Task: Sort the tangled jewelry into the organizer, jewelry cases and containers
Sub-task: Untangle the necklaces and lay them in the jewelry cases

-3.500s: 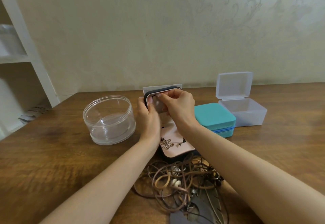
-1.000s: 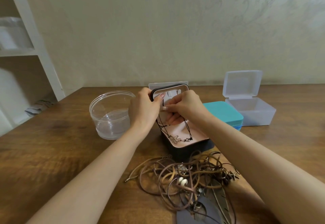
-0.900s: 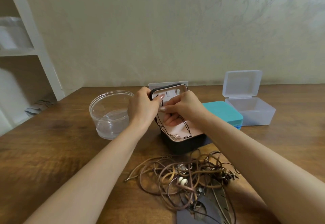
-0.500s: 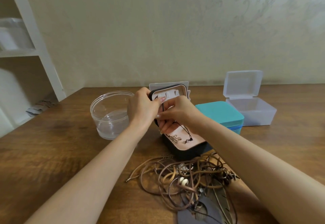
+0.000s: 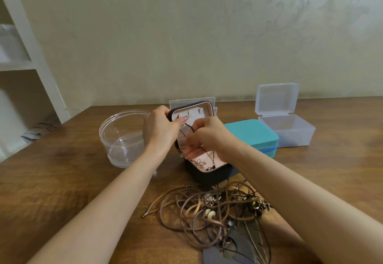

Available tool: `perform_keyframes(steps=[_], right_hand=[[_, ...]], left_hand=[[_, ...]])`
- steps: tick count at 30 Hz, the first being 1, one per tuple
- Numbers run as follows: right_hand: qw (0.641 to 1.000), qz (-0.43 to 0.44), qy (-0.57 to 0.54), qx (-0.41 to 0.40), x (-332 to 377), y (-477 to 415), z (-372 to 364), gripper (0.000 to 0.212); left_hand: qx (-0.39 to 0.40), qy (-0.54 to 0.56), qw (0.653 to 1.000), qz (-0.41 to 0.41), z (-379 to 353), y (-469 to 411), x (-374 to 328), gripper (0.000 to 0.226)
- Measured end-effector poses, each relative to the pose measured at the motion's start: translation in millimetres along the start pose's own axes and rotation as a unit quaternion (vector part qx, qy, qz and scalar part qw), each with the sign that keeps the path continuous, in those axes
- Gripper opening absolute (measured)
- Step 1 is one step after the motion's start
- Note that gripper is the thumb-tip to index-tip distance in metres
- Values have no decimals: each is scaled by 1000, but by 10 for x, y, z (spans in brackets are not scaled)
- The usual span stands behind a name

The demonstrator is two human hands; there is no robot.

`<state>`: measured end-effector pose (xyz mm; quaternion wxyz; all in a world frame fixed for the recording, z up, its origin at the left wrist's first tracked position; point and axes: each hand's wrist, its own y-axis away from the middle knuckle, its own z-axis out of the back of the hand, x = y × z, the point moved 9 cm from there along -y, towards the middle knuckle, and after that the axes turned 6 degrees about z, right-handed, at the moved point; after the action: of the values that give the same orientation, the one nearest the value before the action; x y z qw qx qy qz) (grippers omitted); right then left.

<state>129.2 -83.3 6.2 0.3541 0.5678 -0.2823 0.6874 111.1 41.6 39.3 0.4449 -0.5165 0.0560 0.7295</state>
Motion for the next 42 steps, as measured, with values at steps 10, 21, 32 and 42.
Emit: perform_keyframes(steps=[10,21,32,42], right_hand=[[962,92,247,-67,53,-4,-115,27],[964,142,198,-105,72,221,275,14],[926,127,355,-13,130,310,116,20],[844,188,500,-47,268,323,139,24]], left_hand=[[-5,-18,1000,-3,-8,-5,32,30],[-5,-15,999,-30,20,60,-108,29],[-11,-20,999,-48,33,68,-149,30],[-8,-21,996,-86,62,32,-148,29]])
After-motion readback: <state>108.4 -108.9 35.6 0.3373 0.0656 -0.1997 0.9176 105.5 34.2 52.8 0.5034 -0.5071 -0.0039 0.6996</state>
